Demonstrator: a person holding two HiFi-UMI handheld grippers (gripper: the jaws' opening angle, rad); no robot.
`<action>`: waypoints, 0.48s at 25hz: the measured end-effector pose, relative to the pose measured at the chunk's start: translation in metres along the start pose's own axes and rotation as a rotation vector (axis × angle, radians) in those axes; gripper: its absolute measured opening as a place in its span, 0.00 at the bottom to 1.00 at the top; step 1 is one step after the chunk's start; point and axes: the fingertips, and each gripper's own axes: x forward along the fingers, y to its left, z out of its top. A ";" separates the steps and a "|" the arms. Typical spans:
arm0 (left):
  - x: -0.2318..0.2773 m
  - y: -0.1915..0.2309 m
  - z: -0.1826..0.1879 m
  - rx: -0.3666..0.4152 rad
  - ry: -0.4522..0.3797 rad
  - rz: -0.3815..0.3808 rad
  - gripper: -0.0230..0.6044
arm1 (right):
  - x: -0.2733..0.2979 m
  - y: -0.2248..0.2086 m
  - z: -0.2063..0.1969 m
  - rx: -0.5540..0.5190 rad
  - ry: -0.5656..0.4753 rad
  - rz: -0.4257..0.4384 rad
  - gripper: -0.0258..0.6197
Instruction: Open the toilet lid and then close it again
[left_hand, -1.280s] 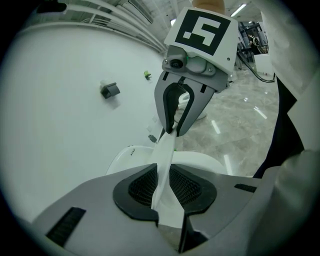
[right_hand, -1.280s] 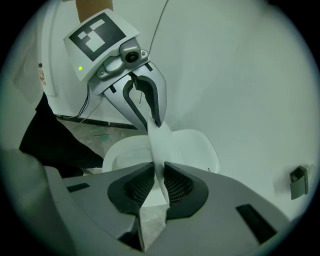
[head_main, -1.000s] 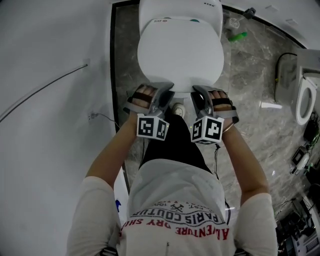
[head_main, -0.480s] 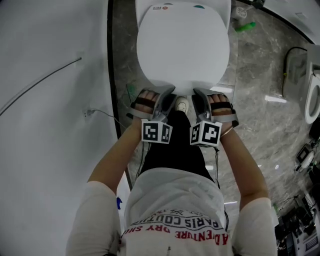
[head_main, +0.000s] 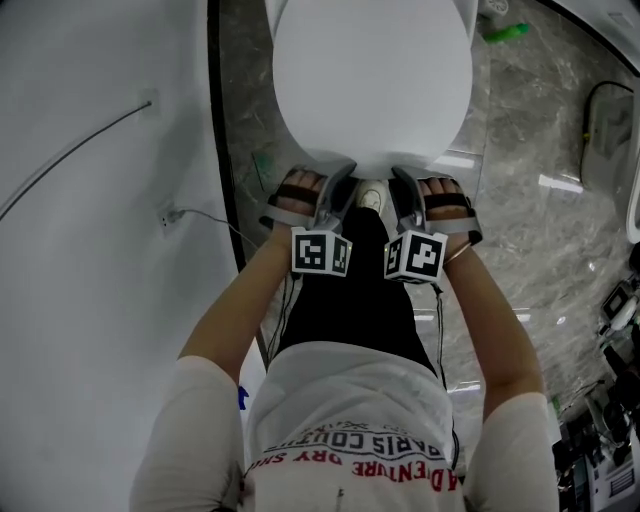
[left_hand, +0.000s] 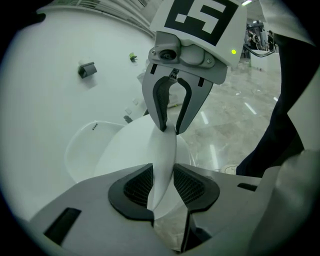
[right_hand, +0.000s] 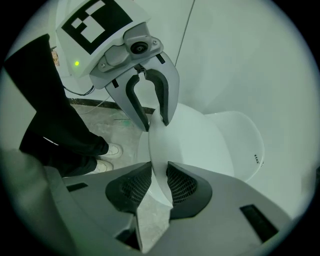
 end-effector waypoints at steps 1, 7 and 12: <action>0.004 -0.004 -0.002 0.003 0.002 -0.007 0.24 | 0.004 0.004 -0.002 -0.003 0.000 0.007 0.15; 0.026 -0.025 -0.018 0.019 0.034 -0.037 0.25 | 0.030 0.023 -0.011 -0.027 0.011 0.043 0.15; 0.043 -0.038 -0.026 0.004 0.047 -0.066 0.25 | 0.050 0.035 -0.019 -0.039 0.027 0.065 0.15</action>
